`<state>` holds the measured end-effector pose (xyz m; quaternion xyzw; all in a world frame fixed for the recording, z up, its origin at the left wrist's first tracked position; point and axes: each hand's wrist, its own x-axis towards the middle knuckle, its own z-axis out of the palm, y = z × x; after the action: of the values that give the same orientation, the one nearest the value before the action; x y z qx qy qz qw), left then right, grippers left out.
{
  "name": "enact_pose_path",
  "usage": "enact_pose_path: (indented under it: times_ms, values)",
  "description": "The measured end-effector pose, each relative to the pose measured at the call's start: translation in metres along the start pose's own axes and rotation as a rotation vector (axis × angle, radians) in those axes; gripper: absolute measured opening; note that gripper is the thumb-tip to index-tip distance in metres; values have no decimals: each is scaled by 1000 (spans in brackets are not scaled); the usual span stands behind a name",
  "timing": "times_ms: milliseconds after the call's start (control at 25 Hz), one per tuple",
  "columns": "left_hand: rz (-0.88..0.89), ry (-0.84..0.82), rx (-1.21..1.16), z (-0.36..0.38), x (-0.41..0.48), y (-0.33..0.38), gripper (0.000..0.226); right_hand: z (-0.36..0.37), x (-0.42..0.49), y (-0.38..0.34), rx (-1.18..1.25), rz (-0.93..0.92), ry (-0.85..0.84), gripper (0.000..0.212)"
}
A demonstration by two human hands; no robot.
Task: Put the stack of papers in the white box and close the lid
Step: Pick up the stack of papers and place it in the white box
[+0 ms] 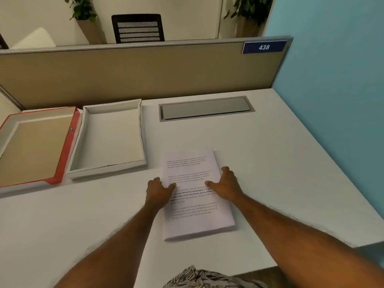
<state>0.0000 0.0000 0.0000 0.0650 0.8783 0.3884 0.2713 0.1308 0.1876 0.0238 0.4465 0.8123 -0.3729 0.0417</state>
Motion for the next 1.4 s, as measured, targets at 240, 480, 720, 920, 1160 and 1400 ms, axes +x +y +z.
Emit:
enact_pose_path:
  times_ms: [240, 480, 720, 920, 1160, 1400]
  values:
    - [-11, 18, 92, 7, -4, 2, 61, 17, 0, -15, 80, 170, 66, 92]
    - [-66, -1, 118, 3, 4, 4, 65, 2, 21, -18, 178, 311, -67, 85]
    - [-101, -11, 128, 2, 8, 5, 66, 3, 30, -21, 130, 299, -146, 89]
    - [-96, 4, 163, 3, 7, 5, 68, 14, 21, -23, 127, 292, -1, 85]
    - [-82, 5, 151, 4, 8, 2, 66, 8, 27, -10, 554, 266, 10, 57]
    - [-58, -46, 79, 0, 14, -4, 70, 11, 16, -5, 612, 111, 51, 31]
